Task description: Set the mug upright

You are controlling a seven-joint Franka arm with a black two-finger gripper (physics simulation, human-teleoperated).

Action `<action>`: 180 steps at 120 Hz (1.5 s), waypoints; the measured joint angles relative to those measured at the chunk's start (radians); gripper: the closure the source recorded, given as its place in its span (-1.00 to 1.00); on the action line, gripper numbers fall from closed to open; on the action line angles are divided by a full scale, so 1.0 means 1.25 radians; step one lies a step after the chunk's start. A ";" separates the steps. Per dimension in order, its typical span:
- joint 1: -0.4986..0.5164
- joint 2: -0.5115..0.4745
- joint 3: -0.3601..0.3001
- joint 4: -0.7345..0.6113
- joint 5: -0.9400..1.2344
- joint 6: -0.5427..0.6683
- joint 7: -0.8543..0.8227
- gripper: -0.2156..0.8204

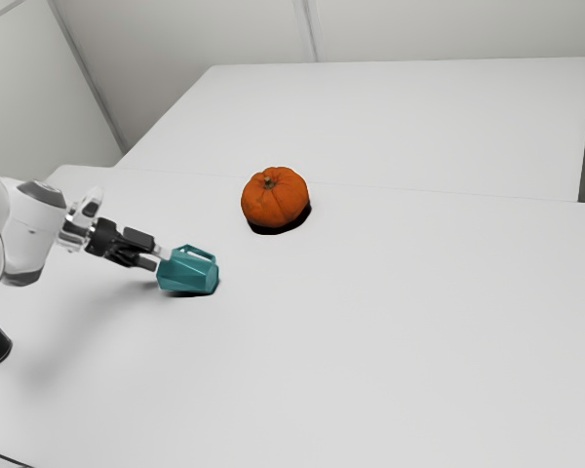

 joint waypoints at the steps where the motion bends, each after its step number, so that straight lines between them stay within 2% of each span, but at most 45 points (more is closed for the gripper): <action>1: 0.000 0.001 0.000 0.000 -0.002 -0.001 0.001 -0.58; 65: 0.015 0.037 0.000 0.000 -0.089 -0.082 0.035 -0.58; 84: 0.014 0.044 0.000 0.001 -0.105 -0.092 0.040 -0.52; 115: 0.012 0.048 0.000 0.001 -0.121 -0.099 0.046 -0.27; 180: 0.006 0.055 0.000 0.002 -0.139 -0.102 0.052 0.40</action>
